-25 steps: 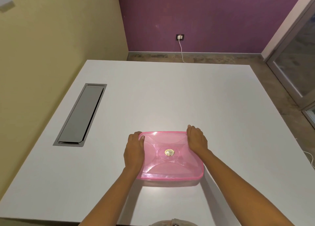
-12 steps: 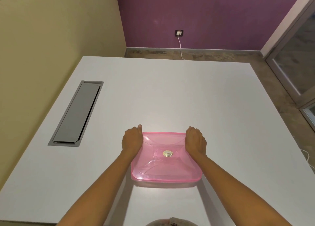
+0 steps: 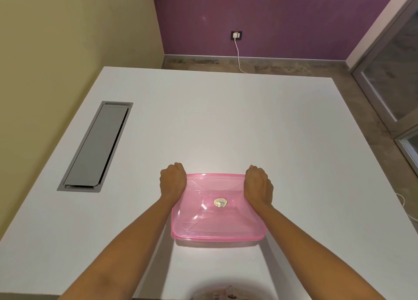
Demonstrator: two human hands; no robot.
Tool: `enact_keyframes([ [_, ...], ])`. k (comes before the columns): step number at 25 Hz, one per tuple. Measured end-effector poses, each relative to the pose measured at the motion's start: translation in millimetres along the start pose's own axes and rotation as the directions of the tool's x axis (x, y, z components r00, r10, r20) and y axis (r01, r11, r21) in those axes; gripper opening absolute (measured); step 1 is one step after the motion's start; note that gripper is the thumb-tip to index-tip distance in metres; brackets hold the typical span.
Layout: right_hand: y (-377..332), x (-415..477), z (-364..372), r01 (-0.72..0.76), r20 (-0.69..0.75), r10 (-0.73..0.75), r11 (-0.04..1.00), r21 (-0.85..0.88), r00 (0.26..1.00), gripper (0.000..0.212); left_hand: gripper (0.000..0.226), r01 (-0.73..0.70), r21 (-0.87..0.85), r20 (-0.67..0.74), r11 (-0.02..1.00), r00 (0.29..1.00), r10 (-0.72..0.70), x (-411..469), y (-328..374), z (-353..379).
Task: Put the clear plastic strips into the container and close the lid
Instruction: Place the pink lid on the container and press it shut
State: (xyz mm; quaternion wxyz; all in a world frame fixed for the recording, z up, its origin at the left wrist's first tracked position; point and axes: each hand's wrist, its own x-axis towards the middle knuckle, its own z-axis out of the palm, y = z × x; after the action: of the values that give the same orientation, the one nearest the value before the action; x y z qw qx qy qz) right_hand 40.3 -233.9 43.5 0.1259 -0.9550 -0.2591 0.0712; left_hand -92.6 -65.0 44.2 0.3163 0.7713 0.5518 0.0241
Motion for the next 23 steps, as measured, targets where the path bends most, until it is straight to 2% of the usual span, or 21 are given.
enact_keyframes([
  [2,0.3,-0.4,0.5,-0.001,-0.009,0.001,1.0,0.006,1.0,0.021,0.036,0.021,-0.035,-0.058,0.999,0.998,-0.023,-11.8,4.5,-5.6],
  [5,-0.7,0.1,0.4,-0.012,-0.015,0.012,1.0,-0.005,1.0,0.018,0.043,-0.019,-0.046,-0.049,0.999,0.999,0.017,-41.8,-7.4,-1.7],
  [12,-0.6,1.2,2.7,-0.033,-0.028,0.033,0.999,-0.005,0.999,0.016,0.032,-0.044,-0.068,-0.165,0.997,0.986,0.032,-83.1,-27.5,3.0],
  [19,-0.3,2.1,4.9,-0.059,-0.029,0.059,0.998,0.016,0.998,0.017,0.024,-0.077,-0.156,-0.182,0.985,0.982,0.048,-82.0,-29.1,4.8],
  [23,-0.6,3.5,4.8,-0.071,-0.033,0.071,0.997,0.014,0.997,0.017,0.022,-0.079,-0.108,-0.198,0.991,0.979,0.056,-81.2,-28.2,5.5],
])
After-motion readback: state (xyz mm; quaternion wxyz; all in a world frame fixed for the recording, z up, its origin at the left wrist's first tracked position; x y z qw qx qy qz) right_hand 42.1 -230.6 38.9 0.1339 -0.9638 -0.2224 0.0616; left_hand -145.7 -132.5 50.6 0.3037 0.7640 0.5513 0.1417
